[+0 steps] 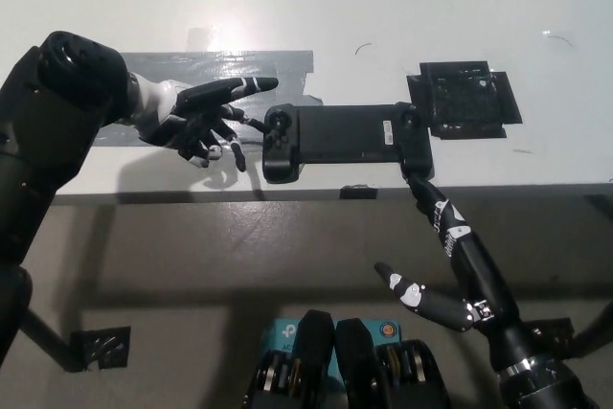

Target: A controller is being placed at the center of the desk near the left hand and the robot uses its left hand's index finger to press a button at the left area of the controller

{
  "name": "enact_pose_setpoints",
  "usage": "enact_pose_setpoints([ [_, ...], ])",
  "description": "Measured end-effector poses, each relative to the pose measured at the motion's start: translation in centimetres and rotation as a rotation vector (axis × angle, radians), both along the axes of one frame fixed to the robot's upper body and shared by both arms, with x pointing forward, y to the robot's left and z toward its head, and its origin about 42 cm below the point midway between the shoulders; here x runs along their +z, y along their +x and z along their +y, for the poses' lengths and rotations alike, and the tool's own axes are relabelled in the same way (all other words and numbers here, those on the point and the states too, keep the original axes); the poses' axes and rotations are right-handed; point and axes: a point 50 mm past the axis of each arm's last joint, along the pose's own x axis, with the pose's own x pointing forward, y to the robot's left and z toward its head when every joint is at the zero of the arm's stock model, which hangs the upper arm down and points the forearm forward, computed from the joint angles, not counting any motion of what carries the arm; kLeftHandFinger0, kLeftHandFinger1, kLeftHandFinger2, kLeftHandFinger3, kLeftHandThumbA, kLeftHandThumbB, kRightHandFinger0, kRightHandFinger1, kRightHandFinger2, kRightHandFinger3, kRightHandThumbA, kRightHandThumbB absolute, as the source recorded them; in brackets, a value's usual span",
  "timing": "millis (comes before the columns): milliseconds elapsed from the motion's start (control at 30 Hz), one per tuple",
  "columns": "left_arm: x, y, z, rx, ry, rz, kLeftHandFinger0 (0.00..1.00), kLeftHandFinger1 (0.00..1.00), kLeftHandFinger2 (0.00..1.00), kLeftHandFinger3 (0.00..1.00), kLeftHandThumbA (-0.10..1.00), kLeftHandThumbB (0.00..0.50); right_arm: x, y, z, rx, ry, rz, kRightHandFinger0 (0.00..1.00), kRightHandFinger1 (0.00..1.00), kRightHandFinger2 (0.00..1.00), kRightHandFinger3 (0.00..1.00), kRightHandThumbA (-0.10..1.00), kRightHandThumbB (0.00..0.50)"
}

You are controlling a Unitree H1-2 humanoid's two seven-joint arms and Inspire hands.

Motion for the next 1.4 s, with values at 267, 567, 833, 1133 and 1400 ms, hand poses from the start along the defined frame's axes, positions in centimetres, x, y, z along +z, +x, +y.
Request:
enact_pose_setpoints([
  [267,-0.05,0.00,-0.17,-0.003,0.000,0.001,0.00,0.00,0.24,1.00,1.00,0.469,0.20,0.20,0.06,0.003,-0.001,-0.003,1.00,1.00,1.00,1.00,0.70,0.197],
  [567,-0.23,-0.03,-0.23,-0.004,0.003,0.005,0.00,0.00,0.30,1.00,1.00,0.476,0.14,0.23,0.05,0.004,-0.005,0.009,1.00,1.00,1.00,1.00,0.70,0.197],
  [833,-0.46,0.02,-0.21,0.002,-0.004,0.015,0.00,0.05,0.38,1.00,1.00,0.489,0.19,0.23,0.05,0.004,-0.007,0.012,1.00,1.00,1.00,1.00,0.71,0.196],
  [1133,-0.48,0.02,-0.29,0.001,-0.006,0.015,0.00,0.05,0.37,1.00,1.00,0.487,0.47,0.23,0.07,0.007,-0.006,0.004,1.00,1.00,1.00,1.00,0.70,0.194],
  [1400,-0.61,0.05,-0.51,0.002,-0.016,0.020,0.00,0.00,0.24,1.00,1.00,0.487,0.74,0.41,0.13,0.012,-0.008,-0.004,1.00,1.00,1.00,1.00,0.70,0.184],
])
